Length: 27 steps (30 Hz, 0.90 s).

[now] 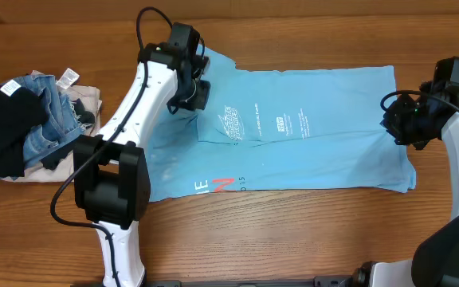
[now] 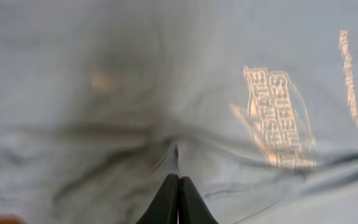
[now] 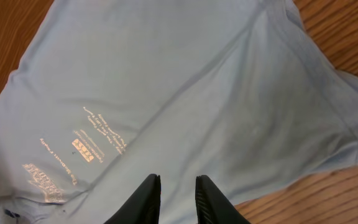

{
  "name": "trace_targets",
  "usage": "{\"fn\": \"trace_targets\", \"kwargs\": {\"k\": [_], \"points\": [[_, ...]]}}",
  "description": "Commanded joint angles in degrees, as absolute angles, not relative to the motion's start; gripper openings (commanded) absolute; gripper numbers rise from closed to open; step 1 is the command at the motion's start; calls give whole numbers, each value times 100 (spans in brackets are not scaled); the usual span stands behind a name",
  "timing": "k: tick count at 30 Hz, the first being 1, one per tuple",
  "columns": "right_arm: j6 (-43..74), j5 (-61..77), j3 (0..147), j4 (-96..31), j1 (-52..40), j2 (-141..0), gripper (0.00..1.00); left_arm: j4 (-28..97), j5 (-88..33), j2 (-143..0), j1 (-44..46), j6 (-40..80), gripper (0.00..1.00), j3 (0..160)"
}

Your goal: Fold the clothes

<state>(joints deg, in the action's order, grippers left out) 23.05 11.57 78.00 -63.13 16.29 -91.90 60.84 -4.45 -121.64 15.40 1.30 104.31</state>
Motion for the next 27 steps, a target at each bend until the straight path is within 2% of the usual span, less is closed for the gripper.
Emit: {"fn": "trace_targets", "kwargs": {"k": [1, 7, 12, 22, 27], "points": [[2224, 1103, 7806, -6278, 1608, -9201, 23, 6600, -611, -12184, 1610, -16, 4, 10180], [2224, 1103, 7806, -6248, 1608, -9201, 23, 5833, -676, -12184, 2084, -626, 4, 8914], [2224, 1100, 7806, -6254, 1608, -9201, 23, 5096, -386, -12184, 2357, -591, 4, 8423], [2224, 1100, 7806, -6252, 1608, -9201, 23, 3767, 751, -12182, 2309, -97, 4, 8396], [2222, 1098, 7806, -6285, 1608, -9201, 23, 3918, 810, -12182, 2318, 148, 4, 8923]]}}
